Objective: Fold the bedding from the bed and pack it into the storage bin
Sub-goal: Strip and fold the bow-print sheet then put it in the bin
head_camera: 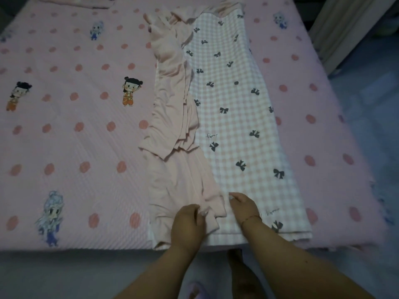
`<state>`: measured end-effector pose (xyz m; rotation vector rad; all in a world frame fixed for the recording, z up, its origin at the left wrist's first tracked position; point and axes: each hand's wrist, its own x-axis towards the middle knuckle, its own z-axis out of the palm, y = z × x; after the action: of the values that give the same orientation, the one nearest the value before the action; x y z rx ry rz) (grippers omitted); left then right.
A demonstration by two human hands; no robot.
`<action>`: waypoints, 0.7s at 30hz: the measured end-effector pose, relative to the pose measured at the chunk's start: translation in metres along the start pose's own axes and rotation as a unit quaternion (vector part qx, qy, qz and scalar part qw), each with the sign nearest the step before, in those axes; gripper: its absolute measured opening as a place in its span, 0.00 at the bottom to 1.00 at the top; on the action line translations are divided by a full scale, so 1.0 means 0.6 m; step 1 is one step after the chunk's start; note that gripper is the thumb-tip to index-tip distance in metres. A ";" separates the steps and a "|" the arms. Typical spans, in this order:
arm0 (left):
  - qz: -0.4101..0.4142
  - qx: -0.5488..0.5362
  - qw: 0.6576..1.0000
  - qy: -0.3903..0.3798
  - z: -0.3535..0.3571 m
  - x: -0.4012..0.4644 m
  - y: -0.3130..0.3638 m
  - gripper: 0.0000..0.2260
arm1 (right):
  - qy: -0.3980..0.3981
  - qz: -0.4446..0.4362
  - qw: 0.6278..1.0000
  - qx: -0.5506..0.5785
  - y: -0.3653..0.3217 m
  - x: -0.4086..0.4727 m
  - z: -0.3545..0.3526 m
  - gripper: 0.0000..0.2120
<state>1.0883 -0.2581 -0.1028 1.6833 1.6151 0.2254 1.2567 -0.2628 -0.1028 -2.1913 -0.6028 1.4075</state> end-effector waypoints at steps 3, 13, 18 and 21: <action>-0.181 -0.061 0.981 -0.042 0.008 -0.030 -0.005 0.19 | 0.093 0.116 0.988 0.036 0.026 -0.033 -0.006 0.12; -0.423 -0.499 0.752 -0.085 0.020 -0.024 0.018 0.19 | 0.150 0.287 0.874 0.363 0.179 0.048 0.006 0.43; -0.473 -0.546 0.691 -0.023 0.001 -0.004 0.033 0.16 | 0.093 0.270 0.817 0.501 0.066 -0.036 -0.019 0.15; -0.510 -0.577 0.638 0.001 0.003 0.023 0.015 0.23 | 0.087 0.249 0.818 0.511 0.047 -0.038 -0.034 0.11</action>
<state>1.0987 -0.2454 -0.1036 -0.2843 1.5571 0.5070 1.2703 -0.3016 -0.0959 -1.5392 0.7316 1.2625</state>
